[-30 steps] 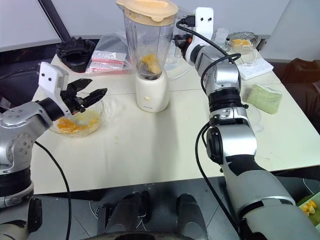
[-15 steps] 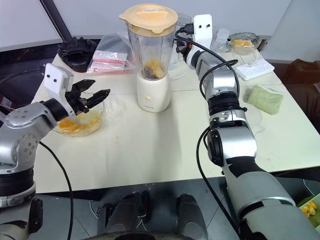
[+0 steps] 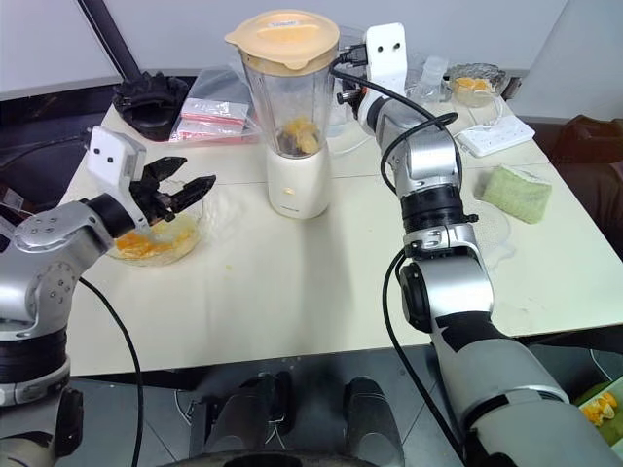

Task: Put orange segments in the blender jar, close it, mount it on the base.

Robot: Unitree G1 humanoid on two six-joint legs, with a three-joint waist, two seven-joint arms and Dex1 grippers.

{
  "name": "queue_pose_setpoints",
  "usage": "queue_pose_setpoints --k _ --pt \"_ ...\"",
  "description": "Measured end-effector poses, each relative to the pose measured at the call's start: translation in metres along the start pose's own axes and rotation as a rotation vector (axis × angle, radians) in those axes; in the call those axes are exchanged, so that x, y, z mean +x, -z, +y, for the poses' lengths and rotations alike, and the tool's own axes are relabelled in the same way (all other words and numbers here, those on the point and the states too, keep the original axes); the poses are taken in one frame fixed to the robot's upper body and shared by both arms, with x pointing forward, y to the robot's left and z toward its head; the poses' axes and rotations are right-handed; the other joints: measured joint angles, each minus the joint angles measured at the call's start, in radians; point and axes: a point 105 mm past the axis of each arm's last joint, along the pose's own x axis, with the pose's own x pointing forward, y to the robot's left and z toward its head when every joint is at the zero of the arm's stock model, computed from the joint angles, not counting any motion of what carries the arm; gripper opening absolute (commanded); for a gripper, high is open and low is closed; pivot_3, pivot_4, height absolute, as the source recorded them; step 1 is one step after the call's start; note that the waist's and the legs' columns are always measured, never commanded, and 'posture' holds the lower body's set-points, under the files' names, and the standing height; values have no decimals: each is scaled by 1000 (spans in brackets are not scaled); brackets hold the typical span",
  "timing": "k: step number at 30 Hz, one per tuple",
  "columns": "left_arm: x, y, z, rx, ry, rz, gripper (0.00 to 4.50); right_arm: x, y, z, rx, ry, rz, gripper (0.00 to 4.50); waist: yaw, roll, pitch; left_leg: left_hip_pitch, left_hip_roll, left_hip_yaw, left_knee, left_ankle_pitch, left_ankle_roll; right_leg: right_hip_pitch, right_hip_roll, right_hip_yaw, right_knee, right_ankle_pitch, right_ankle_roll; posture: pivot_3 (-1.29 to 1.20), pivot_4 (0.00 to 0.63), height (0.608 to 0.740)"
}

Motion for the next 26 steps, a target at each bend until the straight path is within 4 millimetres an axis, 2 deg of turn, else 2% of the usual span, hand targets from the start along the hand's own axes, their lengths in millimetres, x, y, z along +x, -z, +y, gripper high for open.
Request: queue_pose_setpoints --k 6,8,9,12,13,15,18,21,26 --pt "3 1 0 -17 3 -15 3234 -2 2 -1 2 3 -8 854 -1 0 -1 0 0 0 0 0 0 0 0 0 0 0 0 0 150 740" --pt "3 2 1 -22 4 -15 3283 -2 4 -2 -2 4 -14 1951 -1 0 -1 0 0 0 0 0 0 0 0 0 0 0 0 0 150 740" --pt "4 2 1 -22 5 -15 3283 -2 10 -4 -7 8 4 2363 -1 -1 -2 0 0 0 0 0 0 0 0 0 0 0 0 0 150 740" --pt "5 3 1 -30 5 -14 3283 -3 54 -8 -6 15 122 3956 -2 -2 -1 0 0 0 0 0 0 0 -1 0 0 0 0 0 150 740" --pt "5 3 1 -31 5 -14 3283 -4 62 -9 -13 19 146 4472 -3 -1 -1 -1 0 1 0 0 0 -1 -1 0 0 0 0 0 150 740" --pt "5 3 0 -36 7 -17 3283 -5 66 -10 -38 20 153 4472 -4 0 0 -2 0 1 -1 0 0 -2 0 1 0 0 0 0 150 740" --pt "7 4 -3 -55 18 -24 3283 -10 50 -16 -97 34 89 4472 -4 0 0 -1 0 1 -2 0 0 -2 0 0 0 0 0 0 150 740" --pt "2 13 -12 -76 40 -7 3283 -32 42 -21 -155 13 10 4472 1 -1 -1 -1 0 0 -3 0 0 -2 -1 0 -2 0 0 0 150 740" --pt "-9 46 -32 -121 100 92 3283 -91 83 -16 -200 -119 21 4472 5 -1 -1 0 0 1 -3 0 0 0 -1 0 -4 0 -1 0 150 740"
